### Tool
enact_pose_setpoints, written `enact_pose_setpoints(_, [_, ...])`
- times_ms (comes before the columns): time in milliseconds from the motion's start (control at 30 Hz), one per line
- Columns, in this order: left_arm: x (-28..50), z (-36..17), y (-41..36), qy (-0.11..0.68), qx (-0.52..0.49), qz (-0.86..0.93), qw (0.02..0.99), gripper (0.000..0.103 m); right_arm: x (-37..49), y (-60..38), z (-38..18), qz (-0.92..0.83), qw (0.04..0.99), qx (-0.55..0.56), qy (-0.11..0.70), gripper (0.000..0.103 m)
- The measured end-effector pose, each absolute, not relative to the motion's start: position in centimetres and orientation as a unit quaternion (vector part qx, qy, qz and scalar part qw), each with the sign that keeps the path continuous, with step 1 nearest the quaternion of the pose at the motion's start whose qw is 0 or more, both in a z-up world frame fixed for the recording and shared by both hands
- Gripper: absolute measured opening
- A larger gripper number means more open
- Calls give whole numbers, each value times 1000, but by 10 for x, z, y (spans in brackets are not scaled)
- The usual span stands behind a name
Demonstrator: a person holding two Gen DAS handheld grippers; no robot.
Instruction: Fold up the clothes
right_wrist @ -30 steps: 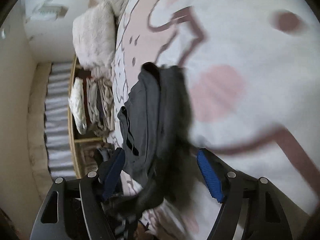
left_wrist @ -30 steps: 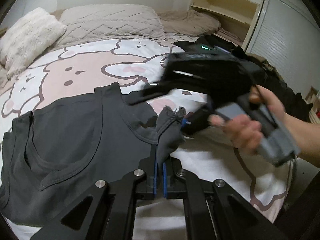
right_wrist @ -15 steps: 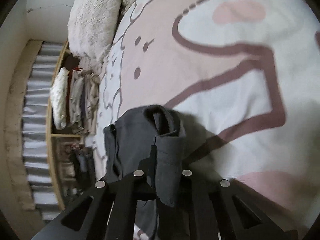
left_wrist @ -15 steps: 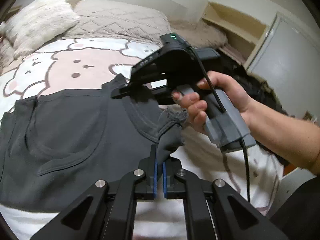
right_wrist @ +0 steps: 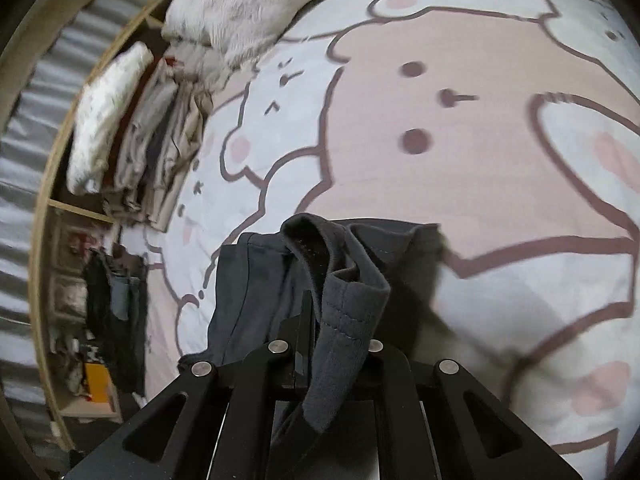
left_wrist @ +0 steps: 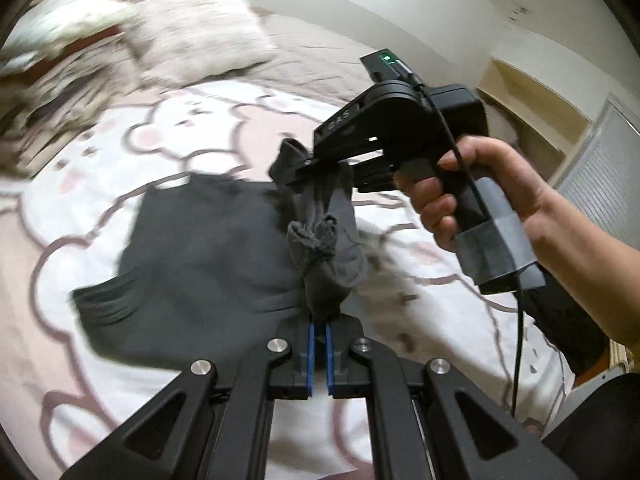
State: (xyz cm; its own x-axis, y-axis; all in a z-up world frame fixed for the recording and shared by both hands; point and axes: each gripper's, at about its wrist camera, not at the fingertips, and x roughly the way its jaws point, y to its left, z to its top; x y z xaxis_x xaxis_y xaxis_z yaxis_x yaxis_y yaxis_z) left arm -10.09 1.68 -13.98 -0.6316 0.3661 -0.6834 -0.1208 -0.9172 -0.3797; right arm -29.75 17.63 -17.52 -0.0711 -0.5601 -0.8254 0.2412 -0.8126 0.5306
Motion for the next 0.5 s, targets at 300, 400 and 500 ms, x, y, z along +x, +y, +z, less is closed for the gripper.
enact_pose_setpoints(300, [-89, -153, -41, -209, -405, 884, 102, 5, -291, 106, -184, -727, 255, 632, -82, 9])
enact_pose_setpoints(400, [-88, -155, -54, -223, -405, 881, 98, 5, -289, 91, -180, -731, 252, 631, -69, 9])
enact_pose_setpoints(500, [-84, -159, -62, -229, -407, 879, 94, 5, -289, 77, -183, -730, 245, 636, -57, 9])
